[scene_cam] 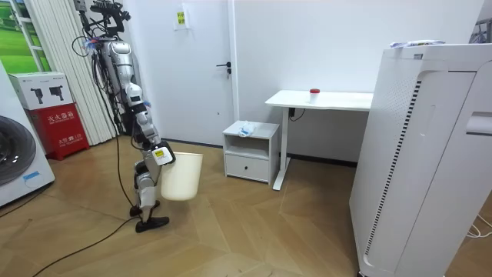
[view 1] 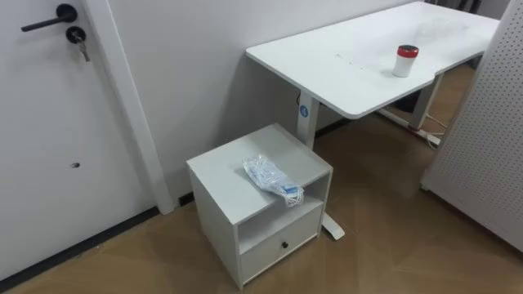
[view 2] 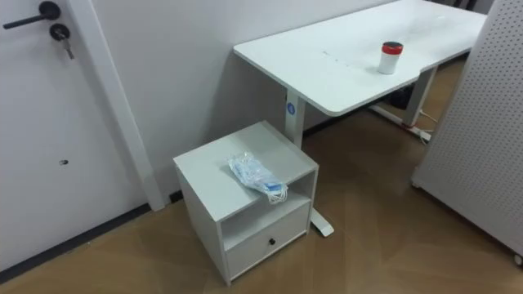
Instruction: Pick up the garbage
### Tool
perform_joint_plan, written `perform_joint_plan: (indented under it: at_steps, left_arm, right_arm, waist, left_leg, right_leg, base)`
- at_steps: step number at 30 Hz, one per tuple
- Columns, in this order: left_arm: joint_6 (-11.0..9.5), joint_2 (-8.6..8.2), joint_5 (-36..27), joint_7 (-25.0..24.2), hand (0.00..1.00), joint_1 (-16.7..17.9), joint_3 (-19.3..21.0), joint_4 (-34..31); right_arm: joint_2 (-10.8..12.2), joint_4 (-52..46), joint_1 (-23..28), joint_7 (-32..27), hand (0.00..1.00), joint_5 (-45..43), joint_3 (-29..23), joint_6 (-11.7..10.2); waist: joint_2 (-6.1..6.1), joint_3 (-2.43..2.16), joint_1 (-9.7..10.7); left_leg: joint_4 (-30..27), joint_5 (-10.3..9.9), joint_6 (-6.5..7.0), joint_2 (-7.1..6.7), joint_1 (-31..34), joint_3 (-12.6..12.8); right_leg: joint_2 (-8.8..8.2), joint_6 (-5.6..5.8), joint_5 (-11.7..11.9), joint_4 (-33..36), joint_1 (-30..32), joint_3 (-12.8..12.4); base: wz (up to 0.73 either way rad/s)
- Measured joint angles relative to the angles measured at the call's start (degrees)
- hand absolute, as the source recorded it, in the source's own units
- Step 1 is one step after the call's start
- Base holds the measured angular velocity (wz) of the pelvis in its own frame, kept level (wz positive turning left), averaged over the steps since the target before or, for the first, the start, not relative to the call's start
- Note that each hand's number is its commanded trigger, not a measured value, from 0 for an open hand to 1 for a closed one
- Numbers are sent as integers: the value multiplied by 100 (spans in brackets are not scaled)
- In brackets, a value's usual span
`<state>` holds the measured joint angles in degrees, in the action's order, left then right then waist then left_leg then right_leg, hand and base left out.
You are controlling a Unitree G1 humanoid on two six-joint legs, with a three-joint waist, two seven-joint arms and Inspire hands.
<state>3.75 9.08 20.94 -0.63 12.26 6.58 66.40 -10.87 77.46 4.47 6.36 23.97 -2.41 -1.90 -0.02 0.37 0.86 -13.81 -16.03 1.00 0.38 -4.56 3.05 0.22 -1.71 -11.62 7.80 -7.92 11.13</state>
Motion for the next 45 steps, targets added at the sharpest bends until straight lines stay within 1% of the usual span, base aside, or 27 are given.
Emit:
perform_joint_plan:
  at_steps: [4,8,10,12,14,15,16,20,23,26,27,29,31,32,33,34,35,36,37,38,39,40,41,42,43,44,45]
  left_arm:
    - [-2,0,0,9,0,-32,2,-5]
    - [3,1,-7,86,0,-142,6,1]
    - [18,2,-6,154,0,-181,5,4]
    - [75,7,-6,169,0,-278,5,4]
    - [105,9,-6,169,0,-304,3,12]
    - [104,7,0,169,0,-313,3,18]
    - [104,6,3,169,0,-306,2,22]
    - [130,5,-1,173,0,-76,-5,22]
    - [239,-21,-3,174,0,95,-16,27]
    - [306,-23,-1,167,0,124,-21,24]
    - [320,-23,0,160,0,133,-27,25]
    - [330,-23,-2,146,0,134,-51,27]
    - [332,-23,1,133,0,96,-51,25]
    - [330,-22,1,123,0,26,-49,22]
    - [330,-23,16,108,0,-36,-38,23]
    - [323,-22,50,99,0,-48,-19,23]
    - [320,-19,113,78,0,-61,15,46]
    - [334,-7,108,26,0,-103,11,66]
    - [341,0,109,3,0,-134,5,101]
    - [354,11,114,-16,0,-176,7,164]
    - [364,21,113,-30,0,-168,12,191]
    - [375,18,112,-39,0,-156,12,192]
    - [385,17,105,-86,0,-155,0,180]
    - [394,18,107,-109,0,-138,-3,185]
    - [440,21,114,-114,0,-127,-3,188]
    - [451,21,114,-115,0,-132,-3,187]
    - [449,16,108,-124,0,-132,-28,189]
  right_arm:
    - [1,-20,0,12,100,0,7,2]
    - [0,-3,-56,12,100,-2,8,30]
    - [0,50,-104,12,100,-1,12,98]
    - [-2,51,-177,8,100,0,42,208]
    - [-3,59,-203,7,100,-3,119,258]
    - [-3,60,-211,7,100,-3,120,285]
    - [-2,60,-205,6,100,-3,120,298]
    - [18,35,-145,-6,100,-3,126,319]
    - [19,35,-131,-7,100,1,135,318]
    - [19,33,-115,-19,100,60,240,303]
    - [23,32,-117,-20,100,73,250,301]
    - [26,28,-121,-20,100,73,299,274]
    - [21,11,-125,-19,100,62,340,276]
    - [15,9,-153,-8,100,40,337,280]
    - [6,10,-172,13,100,11,336,279]
    - [5,11,-175,18,100,-6,336,278]
    - [0,13,-182,22,100,-58,331,279]
    - [-20,-13,-200,33,100,-134,332,285]
    - [-33,-22,-212,51,100,-147,332,290]
    - [-43,-38,-222,81,100,-147,326,289]
    - [-43,-68,-197,104,100,-147,322,291]
    - [-54,-69,-181,120,100,-144,318,290]
    - [-92,-68,-145,152,100,-133,319,290]
    - [-120,-86,-128,205,100,-108,320,266]
    - [-124,-94,-106,204,100,-102,320,271]
    - [-125,-126,-130,203,100,-93,321,275]
    - [-136,-135,-121,194,100,-20,302,287]
  waist:
    - [-12,-5,5]
    - [-26,-9,-4]
    - [-44,-19,-7]
    - [-76,-8,-49]
    - [-108,-11,-70]
    - [-125,-2,-105]
    - [-131,2,-116]
    - [-182,17,-113]
    - [-217,8,-122]
    - [-253,5,-119]
    - [-265,-3,-122]
    - [-264,-2,-125]
    - [-257,-16,-128]
    - [-235,-23,-124]
    - [-258,-15,-130]
    - [-248,-9,-135]
    - [-235,10,-153]
    - [-178,2,-170]
    - [-156,-6,-174]
    - [-147,8,-183]
    - [-178,2,-184]
    - [-184,3,-201]
    - [-171,2,-226]
    - [-113,-20,-219]
    - [-155,5,-207]
    - [-174,16,-213]
    - [-199,21,-146]
  left_leg:
    - [6,0,0,0,7,8]
    - [-3,0,0,4,99,-1]
    - [0,0,0,6,90,-5]
    - [11,1,0,5,86,-6]
    - [16,1,1,4,78,-24]
    - [31,1,1,0,34,-31]
    - [41,1,1,-1,2,-31]
    - [64,1,1,-11,-104,-83]
    - [50,1,1,-17,-92,-105]
    - [17,1,2,-23,-47,-172]
    - [-6,1,2,-21,-6,-176]
    - [-41,1,1,-17,20,-192]
    - [-170,-2,0,-6,128,-190]
    - [-280,-2,-2,20,222,-185]
    - [-401,-3,-2,38,306,-185]
    - [-454,-3,-3,49,335,-186]
    - [-641,-22,-17,63,423,-181]
    - [-947,-113,-37,105,571,-180]
    - [-1132,-182,-49,134,662,-179]
    - [-1530,-290,-109,200,844,-139]
    - [-1913,-314,-119,222,1012,-94]
    - [-2108,-312,-120,251,1085,-36]
    - [-2473,-301,-124,323,1255,16]
    - [-2778,-270,-162,397,1426,56]
    - [-2961,-205,-192,429,1567,146]
    - [-3063,-131,-197,413,1660,187]
    - [-3029,-123,-165,292,1895,179]
  right_leg:
    - [0,0,0,4,12,0]
    - [2,0,1,14,103,7]
    - [3,0,1,19,99,4]
    - [0,1,1,14,100,8]
    - [-3,1,1,14,89,14]
    - [-5,2,1,6,48,18]
    - [-5,2,2,2,18,16]
    - [-11,2,1,-5,-92,62]
    - [-15,3,1,-3,-97,71]
    - [-15,3,1,-3,-102,114]
    - [-13,3,1,-3,-89,117]
    - [-7,3,-1,-2,-88,138]
    - [-6,-1,-4,16,-41,160]
    - [-3,-11,-10,66,16,168]
    - [-4,-18,-14,121,64,182]
    - [0,-25,-18,135,72,180]
    - [13,-47,-39,213,112,181]
    - [37,-73,-121,356,204,175]
    - [29,-89,-209,472,279,179]
    - [31,-119,-399,796,463,196]
    - [5,-183,-618,1096,570,180]
    - [-6,-183,-674,1192,585,190]
    - [7,-182,-761,1303,576,241]
    - [32,-207,-814,1384,579,275]
    - [31,-233,-851,1428,569,309]
    - [16,-257,-857,1435,564,299]
    - [-27,-276,-878,1414,564,276]
  base:
    - [0]
    - [0]
    - [0]
    - [0]
    - [0]
    - [0]
    - [0]
    - [6]
    - [6]
    - [13]
    - [14]
    - [7]
    - [8]
    - [10]
    - [8]
    - [4]
    - [0]
    - [0]
    - [0]
    - [8]
    - [11]
    - [14]
    - [17]
    - [27]
    - [29]
    - [48]
    - [52]
